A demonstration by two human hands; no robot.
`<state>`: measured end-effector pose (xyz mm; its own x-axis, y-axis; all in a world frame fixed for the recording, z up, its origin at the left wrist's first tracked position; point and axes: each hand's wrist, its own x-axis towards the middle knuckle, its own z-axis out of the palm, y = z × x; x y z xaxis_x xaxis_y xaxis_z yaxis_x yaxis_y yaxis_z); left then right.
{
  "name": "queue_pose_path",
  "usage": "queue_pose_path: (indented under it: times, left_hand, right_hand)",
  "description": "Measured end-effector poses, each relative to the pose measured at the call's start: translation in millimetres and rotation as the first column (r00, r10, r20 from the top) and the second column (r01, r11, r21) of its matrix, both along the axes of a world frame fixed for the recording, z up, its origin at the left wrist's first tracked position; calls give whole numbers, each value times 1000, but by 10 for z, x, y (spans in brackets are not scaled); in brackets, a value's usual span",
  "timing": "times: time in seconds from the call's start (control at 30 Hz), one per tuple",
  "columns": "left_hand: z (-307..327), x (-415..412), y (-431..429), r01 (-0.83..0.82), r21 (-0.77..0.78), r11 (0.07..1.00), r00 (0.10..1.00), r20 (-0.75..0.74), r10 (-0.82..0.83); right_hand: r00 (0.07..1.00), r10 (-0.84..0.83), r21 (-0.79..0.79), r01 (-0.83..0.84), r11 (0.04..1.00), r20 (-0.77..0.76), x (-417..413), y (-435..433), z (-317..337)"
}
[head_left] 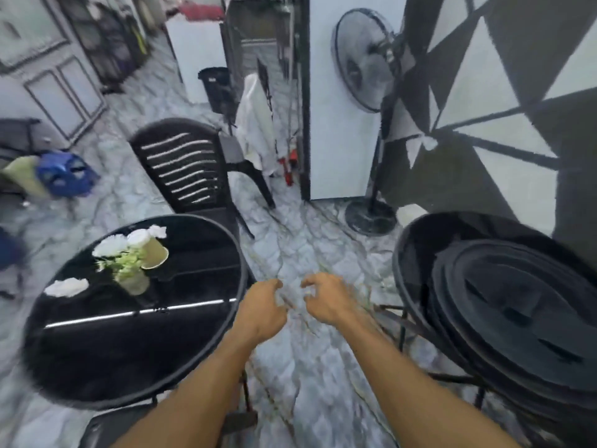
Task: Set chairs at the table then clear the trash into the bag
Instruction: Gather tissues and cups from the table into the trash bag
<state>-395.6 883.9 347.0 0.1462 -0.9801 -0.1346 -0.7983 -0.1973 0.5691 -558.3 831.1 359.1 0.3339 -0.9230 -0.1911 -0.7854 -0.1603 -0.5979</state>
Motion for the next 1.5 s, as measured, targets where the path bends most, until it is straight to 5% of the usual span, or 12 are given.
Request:
queue_pose_path:
  times: [0.33, 0.63, 0.77, 1.1, 1.5]
  left_hand:
    - [83, 1798, -2, -286, 16, 958, 957, 65, 284]
    - [10, 2799, -494, -538, -19, 843, 843, -5, 538]
    - [-73, 3299, -937, -623, -50, 781, 778, 74, 624]
    - [-465, 3926, -1740, -590, 251, 768, 807, 222, 547]
    - [-244, 3772, -1923, -579, 148, 802, 812, 9, 584]
  right_hand:
    - [929, 371, -5, -371, 929, 8, 2147, -415, 8]
    - [816, 570, 71, -577, 814, 96, 3515, -1158, -287]
    - [797, 594, 91, -603, 792, 113, 3983, -1556, -423]
    - [756, 653, 217, -645, 732, 46, 4575, -2159, -914]
    - [823, 547, 192, -567, 801, 150, 4326, -2286, -888]
